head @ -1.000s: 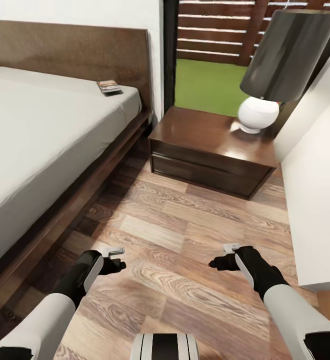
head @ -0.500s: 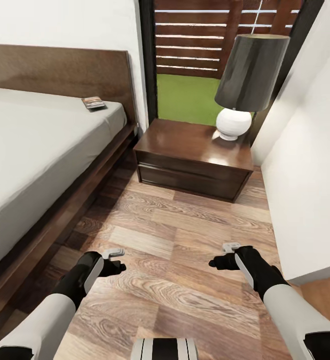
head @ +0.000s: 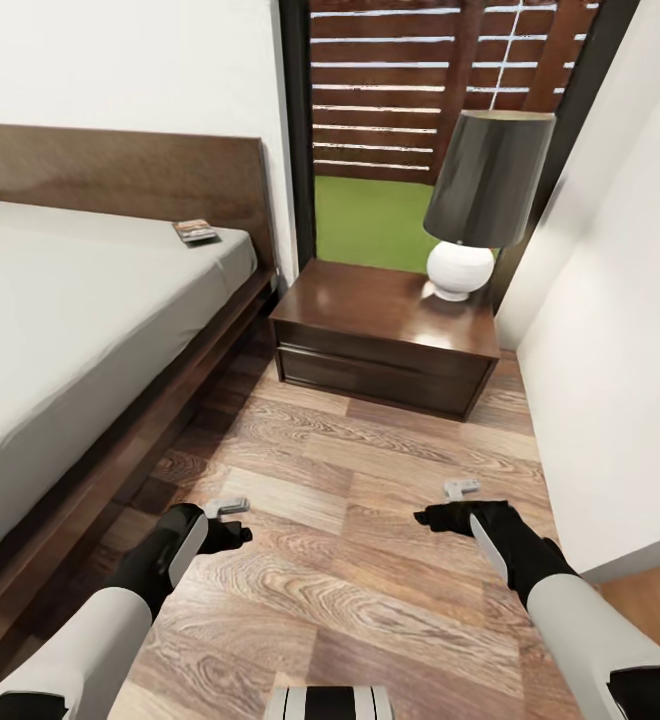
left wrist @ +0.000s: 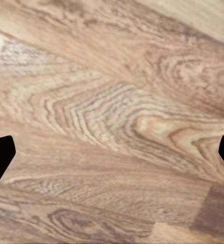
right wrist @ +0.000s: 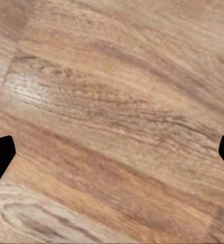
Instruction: In the bedroom, move the book from the bed onto either nightstand, and place the two sandals side by side next to the bed.
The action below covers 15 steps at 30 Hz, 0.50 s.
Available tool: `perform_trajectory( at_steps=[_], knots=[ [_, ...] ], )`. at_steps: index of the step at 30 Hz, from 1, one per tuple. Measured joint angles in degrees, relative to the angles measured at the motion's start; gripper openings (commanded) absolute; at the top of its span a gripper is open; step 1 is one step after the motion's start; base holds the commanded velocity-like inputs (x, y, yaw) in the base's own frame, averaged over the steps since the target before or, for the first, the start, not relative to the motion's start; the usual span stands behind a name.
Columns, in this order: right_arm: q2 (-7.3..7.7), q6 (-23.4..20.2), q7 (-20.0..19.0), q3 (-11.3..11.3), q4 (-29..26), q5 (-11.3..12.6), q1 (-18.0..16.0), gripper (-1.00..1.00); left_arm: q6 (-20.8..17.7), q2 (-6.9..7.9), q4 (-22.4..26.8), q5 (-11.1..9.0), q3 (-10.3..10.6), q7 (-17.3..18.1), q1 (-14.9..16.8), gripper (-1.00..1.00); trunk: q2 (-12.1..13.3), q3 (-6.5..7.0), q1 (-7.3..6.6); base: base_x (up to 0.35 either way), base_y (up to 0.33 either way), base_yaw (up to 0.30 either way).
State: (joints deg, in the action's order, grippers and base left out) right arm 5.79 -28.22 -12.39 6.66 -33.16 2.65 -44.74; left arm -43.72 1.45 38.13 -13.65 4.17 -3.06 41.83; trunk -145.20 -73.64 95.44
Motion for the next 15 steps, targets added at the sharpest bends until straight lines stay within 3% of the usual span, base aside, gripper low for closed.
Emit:
perform_trajectory(
  at_steps=[6,15],
  knots=[
    [-0.09,10.8,-0.2,0.1,4.6,-0.1,0.3,1.0,1.7,-0.36,0.1,-0.1,0.0,0.1,0.0,1.0,0.1,1.33,-0.15,0.0,0.0,0.0],
    [-0.17,14.7,-0.6,0.0,6.2,0.0,0.4,1.0,4.3,-0.56,-0.1,-0.1,0.0,0.4,0.0,1.0,0.2,3.32,-0.39,0.0,0.0,0.0]
  ],
)
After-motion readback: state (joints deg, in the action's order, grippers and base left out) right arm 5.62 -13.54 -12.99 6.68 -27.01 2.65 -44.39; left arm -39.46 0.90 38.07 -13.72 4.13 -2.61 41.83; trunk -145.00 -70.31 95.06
